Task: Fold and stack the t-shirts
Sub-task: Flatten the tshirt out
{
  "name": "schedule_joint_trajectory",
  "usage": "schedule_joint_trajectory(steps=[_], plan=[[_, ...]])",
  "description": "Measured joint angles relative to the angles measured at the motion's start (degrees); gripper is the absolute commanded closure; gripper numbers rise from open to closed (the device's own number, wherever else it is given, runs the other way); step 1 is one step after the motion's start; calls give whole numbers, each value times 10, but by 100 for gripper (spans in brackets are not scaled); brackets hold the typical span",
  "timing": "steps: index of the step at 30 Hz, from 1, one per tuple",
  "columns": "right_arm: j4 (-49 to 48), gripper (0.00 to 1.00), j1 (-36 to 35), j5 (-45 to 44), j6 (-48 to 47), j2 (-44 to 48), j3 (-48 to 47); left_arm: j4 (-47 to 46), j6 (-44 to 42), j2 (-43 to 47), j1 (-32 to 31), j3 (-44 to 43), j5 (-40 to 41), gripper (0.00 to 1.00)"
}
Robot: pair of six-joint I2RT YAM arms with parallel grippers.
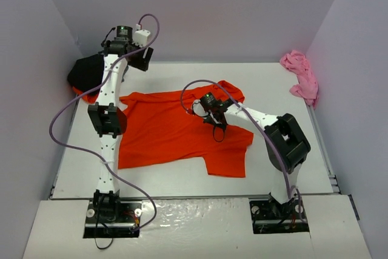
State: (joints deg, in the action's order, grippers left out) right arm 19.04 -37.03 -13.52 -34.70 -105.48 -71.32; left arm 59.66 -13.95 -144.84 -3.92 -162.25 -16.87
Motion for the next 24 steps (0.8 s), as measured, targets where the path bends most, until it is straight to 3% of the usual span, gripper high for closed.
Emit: schedule_joint_trajectory(steps=[4, 8, 14, 24], plan=[[-9, 100, 8, 4, 0, -21, 4, -43, -1, 93, -26, 115, -19, 47], [-14, 100, 16, 4, -4, -30, 15, -67, -5, 141, -20, 223, -30, 62], [-6, 100, 28, -1, -7, -32, 23, -80, -5, 139, -3, 322, -37, 64], [20, 100, 73, -62, -18, -58, 41, -86, -11, 136, -6, 356, -48, 65]])
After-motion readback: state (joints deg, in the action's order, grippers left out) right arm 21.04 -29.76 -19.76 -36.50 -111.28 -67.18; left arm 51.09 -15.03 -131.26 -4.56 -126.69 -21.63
